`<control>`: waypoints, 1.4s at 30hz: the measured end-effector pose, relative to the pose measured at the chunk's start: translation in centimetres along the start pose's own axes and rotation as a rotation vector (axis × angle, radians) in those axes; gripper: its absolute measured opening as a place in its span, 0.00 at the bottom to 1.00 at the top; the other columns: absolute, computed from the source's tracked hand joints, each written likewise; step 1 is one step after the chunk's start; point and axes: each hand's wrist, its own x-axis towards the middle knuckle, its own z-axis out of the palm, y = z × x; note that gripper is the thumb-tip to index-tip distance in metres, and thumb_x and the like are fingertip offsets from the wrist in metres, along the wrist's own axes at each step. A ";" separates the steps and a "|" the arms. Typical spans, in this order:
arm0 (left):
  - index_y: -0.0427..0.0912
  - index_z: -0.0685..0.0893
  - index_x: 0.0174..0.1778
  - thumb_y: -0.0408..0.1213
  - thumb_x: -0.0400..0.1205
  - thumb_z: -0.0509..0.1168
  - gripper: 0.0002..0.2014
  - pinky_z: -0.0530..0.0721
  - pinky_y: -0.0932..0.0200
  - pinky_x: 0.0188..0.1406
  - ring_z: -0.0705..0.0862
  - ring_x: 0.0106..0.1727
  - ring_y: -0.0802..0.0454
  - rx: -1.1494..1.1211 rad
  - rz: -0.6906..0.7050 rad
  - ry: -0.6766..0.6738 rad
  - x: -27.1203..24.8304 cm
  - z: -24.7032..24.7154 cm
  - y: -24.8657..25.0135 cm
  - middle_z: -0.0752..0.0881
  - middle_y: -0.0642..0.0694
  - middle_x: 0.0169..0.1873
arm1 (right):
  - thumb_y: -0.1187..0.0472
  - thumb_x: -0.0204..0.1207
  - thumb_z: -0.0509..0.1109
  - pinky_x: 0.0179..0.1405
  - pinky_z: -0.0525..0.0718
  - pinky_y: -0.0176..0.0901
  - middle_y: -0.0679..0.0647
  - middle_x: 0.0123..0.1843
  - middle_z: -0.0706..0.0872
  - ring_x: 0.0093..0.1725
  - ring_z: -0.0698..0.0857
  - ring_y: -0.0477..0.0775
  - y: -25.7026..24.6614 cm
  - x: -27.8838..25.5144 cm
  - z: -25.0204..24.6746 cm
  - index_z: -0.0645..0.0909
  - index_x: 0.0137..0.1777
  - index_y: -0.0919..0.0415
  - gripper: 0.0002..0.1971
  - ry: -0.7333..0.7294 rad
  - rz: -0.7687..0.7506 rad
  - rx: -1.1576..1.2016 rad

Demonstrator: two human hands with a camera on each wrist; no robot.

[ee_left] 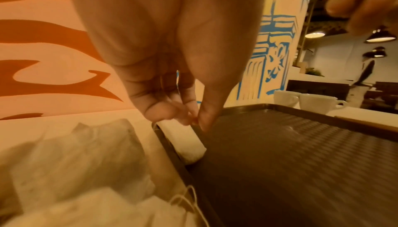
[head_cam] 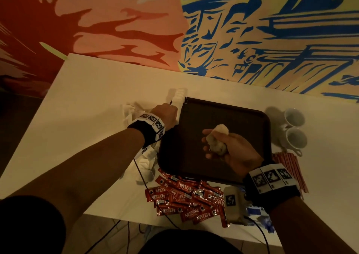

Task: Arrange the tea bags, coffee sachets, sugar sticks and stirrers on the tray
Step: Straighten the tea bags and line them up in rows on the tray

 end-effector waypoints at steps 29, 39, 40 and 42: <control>0.54 0.87 0.47 0.44 0.81 0.71 0.02 0.81 0.59 0.47 0.82 0.37 0.66 -0.532 0.129 0.323 -9.1 -5.7 5.1 0.87 0.59 0.42 | 0.51 0.87 0.66 0.50 0.82 0.51 0.64 0.59 0.90 0.47 0.86 0.58 -0.4 -1.0 -2.8 0.89 0.63 0.61 0.16 -0.100 -0.149 -0.114; 0.48 0.88 0.57 0.39 0.86 0.67 0.07 0.75 0.79 0.35 0.82 0.40 0.76 -0.841 0.257 0.245 -15.8 -7.3 12.1 0.87 0.61 0.47 | 0.57 0.81 0.75 0.30 0.80 0.44 0.65 0.44 0.88 0.40 0.82 0.62 -0.7 -3.5 -4.0 0.87 0.56 0.70 0.14 -0.161 -0.358 -0.309; 0.47 0.89 0.55 0.38 0.85 0.68 0.06 0.76 0.79 0.35 0.83 0.40 0.75 -0.840 0.255 0.256 -16.1 -7.3 12.5 0.88 0.59 0.47 | 0.58 0.80 0.76 0.30 0.81 0.44 0.65 0.43 0.88 0.40 0.83 0.62 -0.7 -3.7 -4.2 0.87 0.56 0.70 0.13 -0.171 -0.392 -0.356; 0.45 0.89 0.52 0.39 0.85 0.69 0.05 0.76 0.77 0.35 0.83 0.39 0.72 -0.850 0.229 0.295 -16.6 -7.3 13.4 0.88 0.57 0.43 | 0.59 0.78 0.78 0.30 0.81 0.44 0.62 0.41 0.89 0.38 0.83 0.60 -1.0 -4.2 -4.7 0.87 0.54 0.68 0.12 -0.192 -0.443 -0.408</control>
